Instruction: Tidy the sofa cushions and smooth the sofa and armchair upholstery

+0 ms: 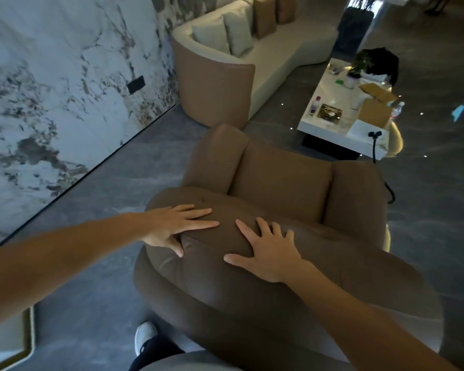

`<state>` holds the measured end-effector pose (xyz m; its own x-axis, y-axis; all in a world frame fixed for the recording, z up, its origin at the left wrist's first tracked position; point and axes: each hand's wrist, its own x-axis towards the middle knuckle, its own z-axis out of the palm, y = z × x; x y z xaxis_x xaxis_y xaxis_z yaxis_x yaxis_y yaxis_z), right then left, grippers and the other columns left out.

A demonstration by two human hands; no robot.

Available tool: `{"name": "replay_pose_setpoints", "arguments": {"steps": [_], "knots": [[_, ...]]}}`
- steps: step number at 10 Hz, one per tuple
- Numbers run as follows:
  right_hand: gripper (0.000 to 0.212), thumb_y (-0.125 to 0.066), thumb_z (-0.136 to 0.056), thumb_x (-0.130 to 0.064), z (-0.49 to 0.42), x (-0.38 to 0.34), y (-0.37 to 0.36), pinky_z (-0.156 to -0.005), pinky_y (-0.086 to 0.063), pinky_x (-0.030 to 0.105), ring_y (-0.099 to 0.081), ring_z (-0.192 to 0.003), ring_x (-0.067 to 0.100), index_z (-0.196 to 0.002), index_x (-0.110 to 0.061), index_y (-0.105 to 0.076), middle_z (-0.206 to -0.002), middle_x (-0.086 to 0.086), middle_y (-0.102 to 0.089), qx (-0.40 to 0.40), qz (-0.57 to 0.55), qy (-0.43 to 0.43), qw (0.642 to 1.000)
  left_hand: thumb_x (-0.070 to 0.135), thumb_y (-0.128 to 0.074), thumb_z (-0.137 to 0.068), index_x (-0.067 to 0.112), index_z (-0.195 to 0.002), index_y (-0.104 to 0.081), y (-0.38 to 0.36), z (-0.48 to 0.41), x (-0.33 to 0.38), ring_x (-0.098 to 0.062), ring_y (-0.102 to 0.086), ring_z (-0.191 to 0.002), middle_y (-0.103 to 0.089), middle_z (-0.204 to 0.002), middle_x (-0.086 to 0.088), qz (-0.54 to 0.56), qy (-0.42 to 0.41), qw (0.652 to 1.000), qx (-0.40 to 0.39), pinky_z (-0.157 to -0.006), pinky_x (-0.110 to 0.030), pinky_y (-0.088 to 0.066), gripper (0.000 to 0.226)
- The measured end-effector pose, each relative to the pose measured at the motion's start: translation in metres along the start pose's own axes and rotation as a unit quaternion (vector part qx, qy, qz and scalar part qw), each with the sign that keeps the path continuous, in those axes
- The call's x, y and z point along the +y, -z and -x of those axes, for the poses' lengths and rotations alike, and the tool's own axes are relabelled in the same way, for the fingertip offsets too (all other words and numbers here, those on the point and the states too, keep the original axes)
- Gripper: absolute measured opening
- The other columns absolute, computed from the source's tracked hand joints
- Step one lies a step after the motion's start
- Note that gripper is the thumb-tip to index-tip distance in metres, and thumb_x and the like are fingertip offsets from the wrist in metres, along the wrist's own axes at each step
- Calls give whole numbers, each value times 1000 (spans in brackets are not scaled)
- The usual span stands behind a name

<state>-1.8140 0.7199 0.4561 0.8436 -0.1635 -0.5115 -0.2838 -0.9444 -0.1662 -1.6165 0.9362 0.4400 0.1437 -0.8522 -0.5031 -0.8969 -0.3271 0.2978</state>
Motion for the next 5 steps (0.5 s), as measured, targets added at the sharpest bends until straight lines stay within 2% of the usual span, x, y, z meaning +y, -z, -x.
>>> {"name": "replay_pose_setpoints", "arguments": {"steps": [1, 3, 4, 5], "knots": [[103, -7, -58, -102, -8, -12, 2, -111, -9, 69, -9, -146, 40, -147, -54, 11, -165, 6, -3, 5, -2, -11, 1000, 48, -74, -80, 68, -139, 10, 6, 5, -11, -24, 5, -150, 15, -161, 24, 1, 7, 1000, -5, -119, -61, -13, 104], [104, -5, -55, -102, -30, -47, 13, -111, -10, 69, -8, -146, 40, -146, -56, 11, -165, 6, -3, -7, -25, -71, 997, 49, -59, -91, 66, -142, 5, 9, 38, -50, -19, 2, -150, 6, -163, 23, 38, 17, 999, 20, -121, -54, -17, 83], [94, -8, -69, -95, -61, -99, 29, -110, -11, 70, -9, -145, 45, -150, -50, 8, -165, 11, -2, -21, -30, -112, 993, 51, -50, -95, 51, -150, -10, 17, 64, -80, -20, -17, -147, -12, -163, 11, 46, 29, 997, 58, -117, -47, -29, 68], [83, -23, -84, -82, -103, -170, 51, -111, -15, 68, -13, -145, 45, -153, -43, -1, -164, 13, -7, -50, -34, -64, 996, 52, -39, -98, 32, -145, -38, 30, 103, -129, -25, -45, -131, -43, -150, -2, -1, 95, 992, 84, -104, -43, -44, 51]]}}
